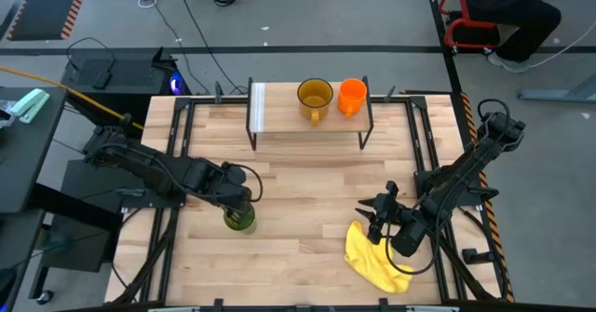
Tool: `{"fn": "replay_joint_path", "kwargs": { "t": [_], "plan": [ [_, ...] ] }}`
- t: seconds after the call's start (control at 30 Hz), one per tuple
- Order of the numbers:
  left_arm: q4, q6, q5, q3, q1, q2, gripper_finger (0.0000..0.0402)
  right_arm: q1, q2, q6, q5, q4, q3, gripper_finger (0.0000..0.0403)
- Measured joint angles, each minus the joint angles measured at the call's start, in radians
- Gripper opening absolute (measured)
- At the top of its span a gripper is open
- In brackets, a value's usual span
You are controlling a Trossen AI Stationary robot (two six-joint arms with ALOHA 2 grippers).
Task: Stack small to large cups/mugs on shelf
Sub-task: Put the green cup on the shelf
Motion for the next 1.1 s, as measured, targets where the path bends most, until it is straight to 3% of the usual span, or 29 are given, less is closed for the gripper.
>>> {"fn": "replay_joint_path", "kwargs": {
  "t": [1.1],
  "plan": [
    [-0.017,-0.056,0.038,-0.024,0.000,0.004,0.0107,0.000,0.000,0.000,0.000,0.000,0.000,0.0117]
  ]
}}
